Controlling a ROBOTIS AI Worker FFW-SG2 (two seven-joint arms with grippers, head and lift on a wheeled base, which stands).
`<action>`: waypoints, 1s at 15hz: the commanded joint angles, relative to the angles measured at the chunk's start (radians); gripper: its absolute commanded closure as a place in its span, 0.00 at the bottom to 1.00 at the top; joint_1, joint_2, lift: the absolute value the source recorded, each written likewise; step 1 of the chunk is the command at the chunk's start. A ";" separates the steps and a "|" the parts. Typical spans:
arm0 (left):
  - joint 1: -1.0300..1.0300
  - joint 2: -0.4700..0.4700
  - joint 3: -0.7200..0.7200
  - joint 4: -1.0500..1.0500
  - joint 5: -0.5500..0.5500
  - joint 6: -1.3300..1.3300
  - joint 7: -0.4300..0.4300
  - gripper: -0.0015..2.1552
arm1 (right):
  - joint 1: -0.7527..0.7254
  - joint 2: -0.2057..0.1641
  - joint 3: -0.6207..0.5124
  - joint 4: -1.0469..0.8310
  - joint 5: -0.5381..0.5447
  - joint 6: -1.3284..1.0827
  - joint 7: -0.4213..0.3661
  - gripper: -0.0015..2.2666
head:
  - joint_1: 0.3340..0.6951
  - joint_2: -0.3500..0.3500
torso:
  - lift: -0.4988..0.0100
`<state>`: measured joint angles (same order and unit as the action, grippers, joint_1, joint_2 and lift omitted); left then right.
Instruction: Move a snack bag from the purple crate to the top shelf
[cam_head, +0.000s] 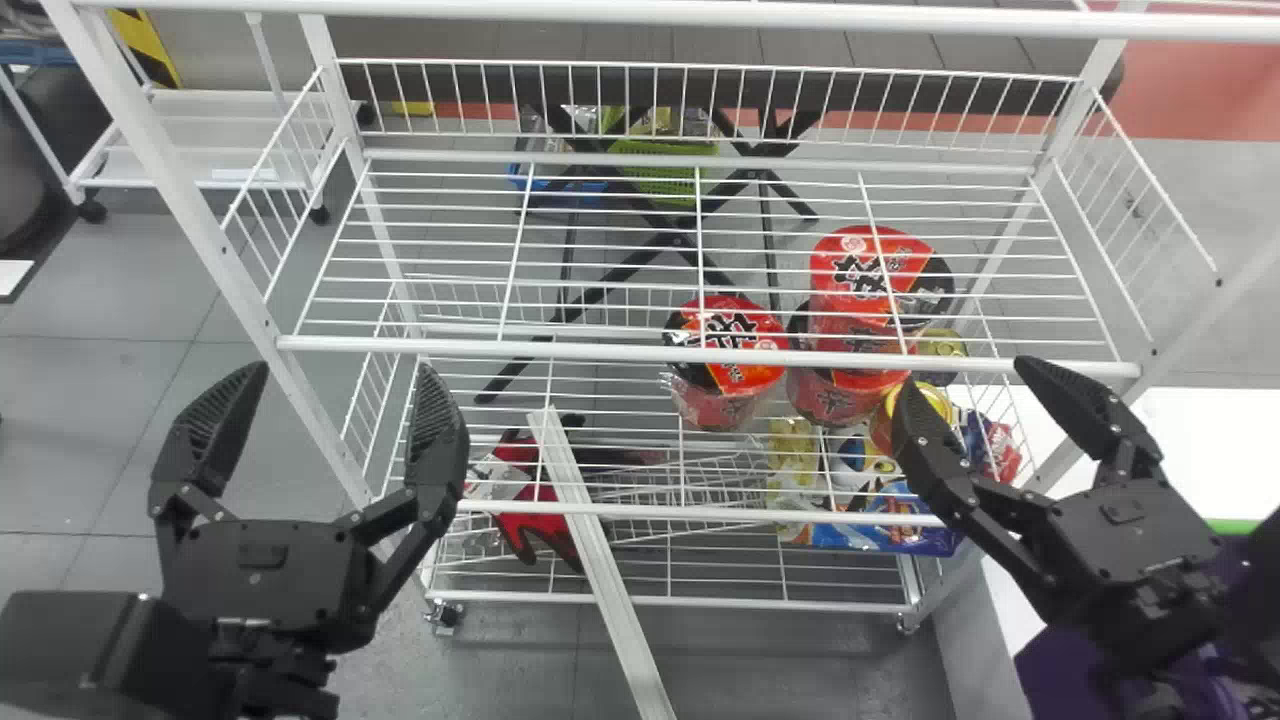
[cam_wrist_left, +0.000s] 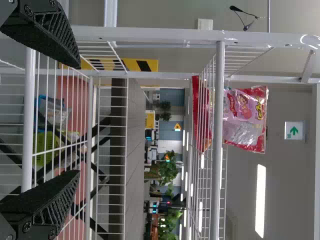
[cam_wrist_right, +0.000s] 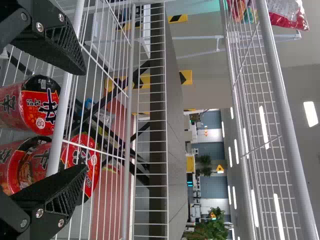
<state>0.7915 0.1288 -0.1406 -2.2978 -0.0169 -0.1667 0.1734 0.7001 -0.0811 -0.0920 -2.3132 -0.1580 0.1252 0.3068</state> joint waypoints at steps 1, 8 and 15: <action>0.000 0.000 -0.001 0.000 -0.002 0.000 0.000 0.02 | 0.001 0.000 0.000 0.000 0.000 0.000 0.000 0.08 | 1.00 0.48 | 0.18; 0.002 0.000 -0.002 -0.002 -0.003 -0.003 0.000 0.02 | 0.001 0.000 0.002 0.000 0.000 0.000 0.000 0.08 | 1.00 0.48 | 0.13; 0.003 0.000 -0.001 -0.002 -0.003 -0.006 0.002 0.02 | -0.001 0.000 -0.003 0.000 -0.014 0.012 0.017 0.08 | 1.00 0.48 | 0.07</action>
<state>0.7939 0.1288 -0.1413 -2.2997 -0.0200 -0.1704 0.1749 0.6995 -0.0813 -0.0909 -2.3146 -0.1612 0.1282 0.3130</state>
